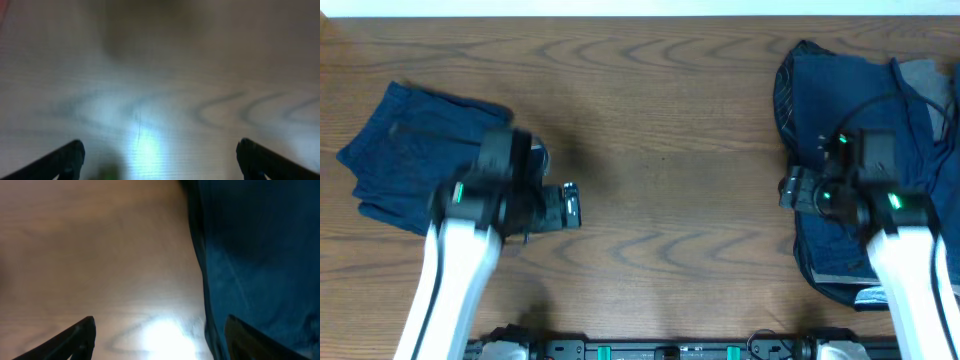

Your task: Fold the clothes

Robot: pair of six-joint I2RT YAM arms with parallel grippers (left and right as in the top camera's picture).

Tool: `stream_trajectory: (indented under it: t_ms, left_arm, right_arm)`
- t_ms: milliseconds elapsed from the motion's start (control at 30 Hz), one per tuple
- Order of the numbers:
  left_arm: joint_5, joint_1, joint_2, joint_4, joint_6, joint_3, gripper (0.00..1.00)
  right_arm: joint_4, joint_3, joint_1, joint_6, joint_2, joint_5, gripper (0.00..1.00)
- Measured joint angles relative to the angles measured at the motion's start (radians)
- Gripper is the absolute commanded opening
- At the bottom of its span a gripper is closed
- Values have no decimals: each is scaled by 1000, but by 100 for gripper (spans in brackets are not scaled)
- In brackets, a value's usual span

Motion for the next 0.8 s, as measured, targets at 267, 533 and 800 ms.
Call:
stream_trajectory:
  t_ms: [267, 533, 800]
  left_arm:
    - [-211, -100, -567, 182, -61, -195, 98]
    - [-272, -100, -722, 180, -79, -230, 98]
    - [-285, -100, -725, 177, -80, -230, 98]
  right_arm:
    - [158, -204, 39, -6, -418, 18, 99]
    - [87, -283, 39, -6, -504, 32, 99]
    - [-14, -285, 39, -6, -504, 32, 99]
